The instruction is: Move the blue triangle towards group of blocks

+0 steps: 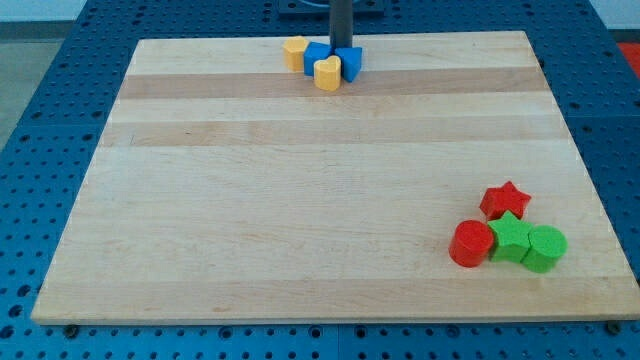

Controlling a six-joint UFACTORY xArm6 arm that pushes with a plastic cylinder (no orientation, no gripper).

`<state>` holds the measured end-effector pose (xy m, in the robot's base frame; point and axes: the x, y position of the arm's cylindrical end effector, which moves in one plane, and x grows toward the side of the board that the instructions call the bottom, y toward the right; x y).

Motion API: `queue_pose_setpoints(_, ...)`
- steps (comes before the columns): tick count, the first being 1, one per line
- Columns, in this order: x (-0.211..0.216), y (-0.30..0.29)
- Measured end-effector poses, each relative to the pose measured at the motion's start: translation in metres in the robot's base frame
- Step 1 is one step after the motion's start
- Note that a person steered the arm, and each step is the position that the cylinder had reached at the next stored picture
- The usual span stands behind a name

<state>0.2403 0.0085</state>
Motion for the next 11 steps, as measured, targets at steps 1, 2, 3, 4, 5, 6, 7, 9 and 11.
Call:
queue_pose_setpoints(1,0.019,-0.007)
queue_pose_setpoints(2,0.027,-0.008)
queue_pose_setpoints(3,0.027,0.0)
queue_pose_setpoints(4,0.022,0.021)
queue_pose_setpoints(5,0.023,0.039)
queue_pose_setpoints(6,0.045,0.039)
queue_pose_setpoints(7,0.063,0.039)
queue_pose_setpoints(9,0.099,0.04)
queue_pose_setpoints(11,0.147,0.046)
